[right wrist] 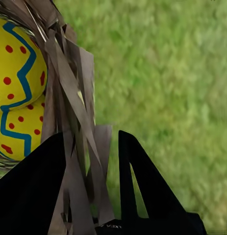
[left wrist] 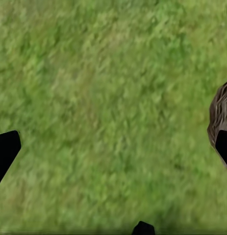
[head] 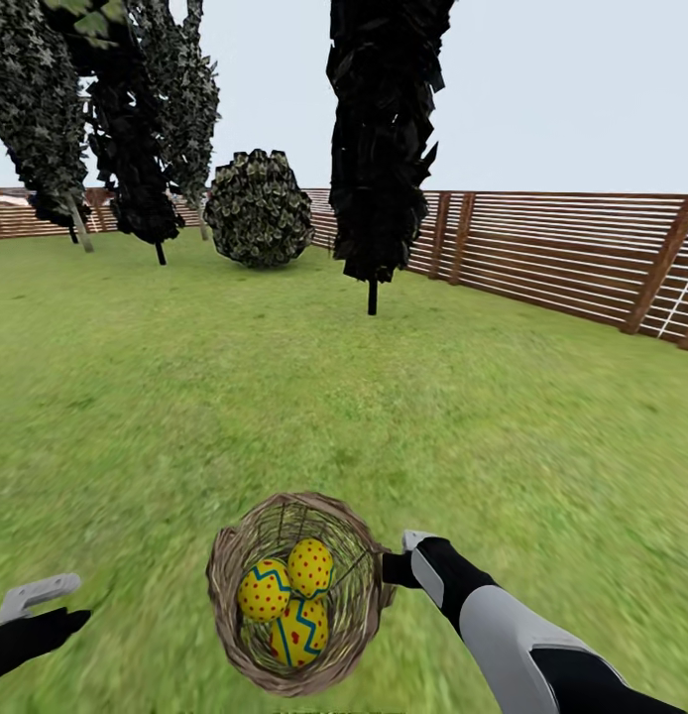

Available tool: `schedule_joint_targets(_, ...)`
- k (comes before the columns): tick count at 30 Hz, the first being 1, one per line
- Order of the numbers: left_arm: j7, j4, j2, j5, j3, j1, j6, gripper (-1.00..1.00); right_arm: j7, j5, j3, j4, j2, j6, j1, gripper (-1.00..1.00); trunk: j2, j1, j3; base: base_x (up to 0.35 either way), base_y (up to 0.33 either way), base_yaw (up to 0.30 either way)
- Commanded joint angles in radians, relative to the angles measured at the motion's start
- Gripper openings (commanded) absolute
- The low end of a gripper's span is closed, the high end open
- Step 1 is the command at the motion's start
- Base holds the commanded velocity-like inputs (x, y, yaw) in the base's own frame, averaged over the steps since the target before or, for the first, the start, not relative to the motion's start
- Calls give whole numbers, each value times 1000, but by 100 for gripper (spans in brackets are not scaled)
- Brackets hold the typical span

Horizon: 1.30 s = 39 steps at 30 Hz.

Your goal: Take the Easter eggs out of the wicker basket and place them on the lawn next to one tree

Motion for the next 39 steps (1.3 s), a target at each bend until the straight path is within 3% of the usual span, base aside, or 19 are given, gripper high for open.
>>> schedule_joint_targets(1, 4, -1, 0, 7, -1, -1, 5, 100, -5, -15, -10, -3, 1, 5, 0, -100, -2, 0, -2, -43, 6, 276)
schedule_joint_targets(17, 9, -1, -1, 7, 0, 0, 5, 100, -3, -15, -9, -1, 1, 5, 0, -100, -2, 0, -2, -258, 97, 291)
schedule_joint_targets(39, 10, -1, -1, 7, 3, 0, 5, 100, -3, -15, -8, -1, 1, 5, 0, -100, -2, 0, -2, -7, 0, 292)
